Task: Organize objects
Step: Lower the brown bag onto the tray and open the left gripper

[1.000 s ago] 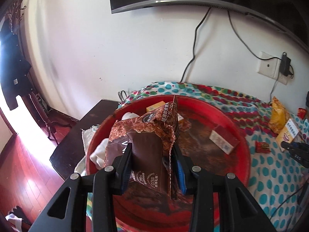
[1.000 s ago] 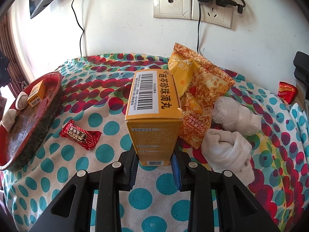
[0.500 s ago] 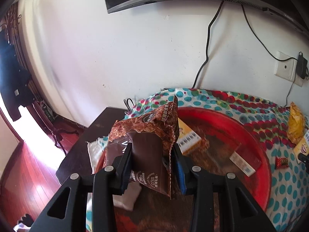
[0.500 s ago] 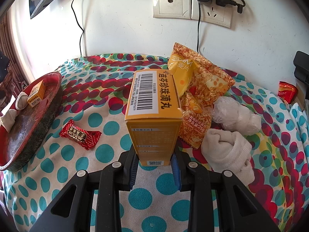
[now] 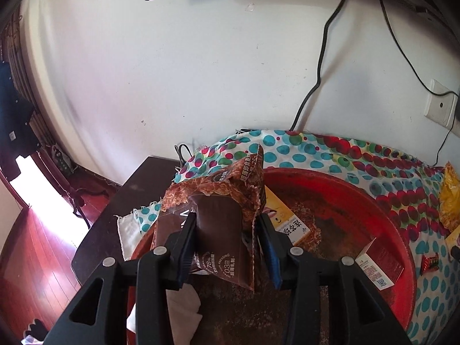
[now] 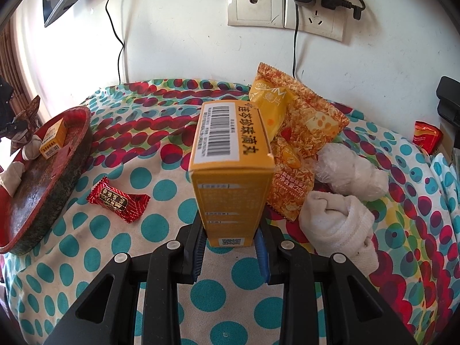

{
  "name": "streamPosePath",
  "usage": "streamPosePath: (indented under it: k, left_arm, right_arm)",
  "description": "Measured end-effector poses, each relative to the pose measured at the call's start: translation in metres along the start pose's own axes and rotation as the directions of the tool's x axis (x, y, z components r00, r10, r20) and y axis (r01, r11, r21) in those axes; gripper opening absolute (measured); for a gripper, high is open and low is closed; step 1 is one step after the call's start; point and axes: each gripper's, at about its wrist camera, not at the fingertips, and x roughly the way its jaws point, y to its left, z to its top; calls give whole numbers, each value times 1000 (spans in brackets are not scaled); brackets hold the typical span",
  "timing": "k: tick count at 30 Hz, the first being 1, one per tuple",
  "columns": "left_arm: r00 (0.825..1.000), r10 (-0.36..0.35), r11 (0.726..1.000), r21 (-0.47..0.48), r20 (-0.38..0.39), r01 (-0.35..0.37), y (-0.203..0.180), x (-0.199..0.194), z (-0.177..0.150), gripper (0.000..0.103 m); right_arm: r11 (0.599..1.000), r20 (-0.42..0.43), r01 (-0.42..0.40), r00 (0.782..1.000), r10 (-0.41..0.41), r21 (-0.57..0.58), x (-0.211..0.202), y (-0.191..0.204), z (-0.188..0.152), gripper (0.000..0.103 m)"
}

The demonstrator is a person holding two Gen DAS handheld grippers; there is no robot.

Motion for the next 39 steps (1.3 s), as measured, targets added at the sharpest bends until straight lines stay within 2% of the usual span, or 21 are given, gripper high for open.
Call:
streamPosePath:
  k: [3,8,11,19,29,34,39]
  left_arm:
    - [1000,-12,1000,24,2,12,-7,0,0,44]
    - [1000,-25,999,30,3,25,-14,0,-1,53]
    - [1000,-23,999,36,17,23,-17,-2,-1,53]
    - [997,-75,997,22,20,75,-21,-11,2,54]
    - [996,-78,997,21,46,77,-22,-29,6,55]
    - [995,-92,995,28,32,91,-22,-38,-4,55]
    - [994,-107,994,-19,22,107,-14,-50,-22,55]
  right_arm:
    - [1000,-1,3,1000,-3,-2,0,0,0,29]
    - [1000,-3,9,1000,-9,-8,0,2,0,29]
    - [1000,-9,9,1000,-9,-7,2,2,0,29]
    - [1000,-9,13,1000,-13,-9,-2,0,1,29]
    - [1000,-5,19,1000,-19,-12,-2,0,1,29]
    - [1000,2,20,1000,-20,-12,-2,1,1,29]
    - [1000,10,19,1000,-19,-6,-1,1,2,29]
